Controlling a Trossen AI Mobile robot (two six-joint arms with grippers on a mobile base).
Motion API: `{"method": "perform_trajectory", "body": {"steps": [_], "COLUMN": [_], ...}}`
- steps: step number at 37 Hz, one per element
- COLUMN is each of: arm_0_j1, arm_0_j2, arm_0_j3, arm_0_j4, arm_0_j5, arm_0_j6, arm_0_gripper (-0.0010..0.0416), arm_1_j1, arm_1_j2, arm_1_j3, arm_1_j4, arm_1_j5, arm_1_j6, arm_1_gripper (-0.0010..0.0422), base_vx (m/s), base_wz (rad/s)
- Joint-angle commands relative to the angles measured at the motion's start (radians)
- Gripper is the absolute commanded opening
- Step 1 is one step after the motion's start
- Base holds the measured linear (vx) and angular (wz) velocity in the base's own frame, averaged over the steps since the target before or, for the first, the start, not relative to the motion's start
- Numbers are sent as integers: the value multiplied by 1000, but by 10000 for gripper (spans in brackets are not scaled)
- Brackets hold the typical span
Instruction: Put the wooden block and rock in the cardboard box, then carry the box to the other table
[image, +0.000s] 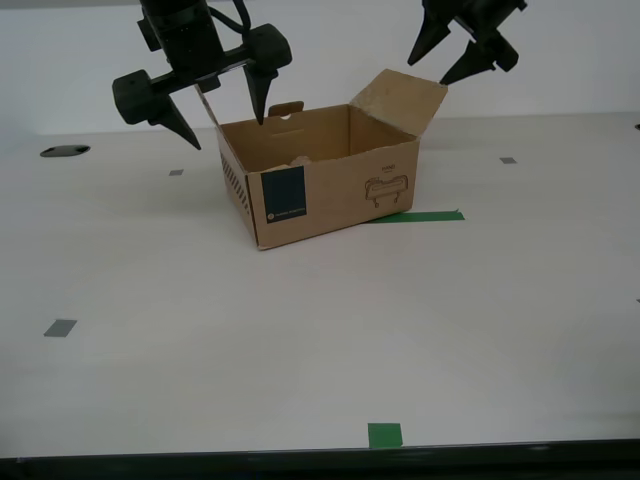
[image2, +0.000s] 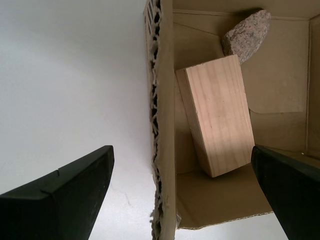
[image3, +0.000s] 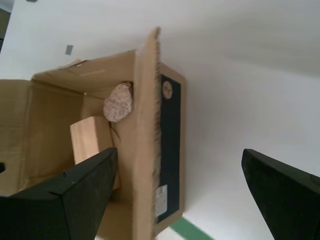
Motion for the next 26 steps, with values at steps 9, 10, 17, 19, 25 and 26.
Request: {"method": "perform_trajectory", "body": {"steps": [9, 10, 17, 19, 25, 26], "arm_0_j1": [38, 42, 72, 79, 92, 93], "arm_0_j2": [71, 71, 69, 69, 69, 69], "arm_0_j3": [49, 49, 58, 57, 50, 50], "arm_0_j4": [-21, -17, -18, -28, -40, -44], "arm_0_j5": [-77, -76, -77, -77, -76, -76], "arm_0_j6": [15, 15, 19, 20, 19, 19], "arm_0_gripper": [304, 301, 292, 292, 307, 311], "arm_1_j1": [4, 6, 28, 38, 59, 61], "arm_1_j2": [0, 0, 0, 0, 2, 3], "arm_1_j3": [0, 0, 0, 0, 0, 0], "arm_1_j4": [7, 10, 19, 21, 27, 31], "arm_1_j5": [-4, -6, -8, -8, -8, -8], "arm_1_j6": [4, 4, 8, 17, 36, 42], "arm_1_gripper": [375, 375, 375, 375, 375, 375], "base_vx": [0, 0, 0, 0, 0, 0], "base_wz": [0, 0, 0, 0, 0, 0]}}
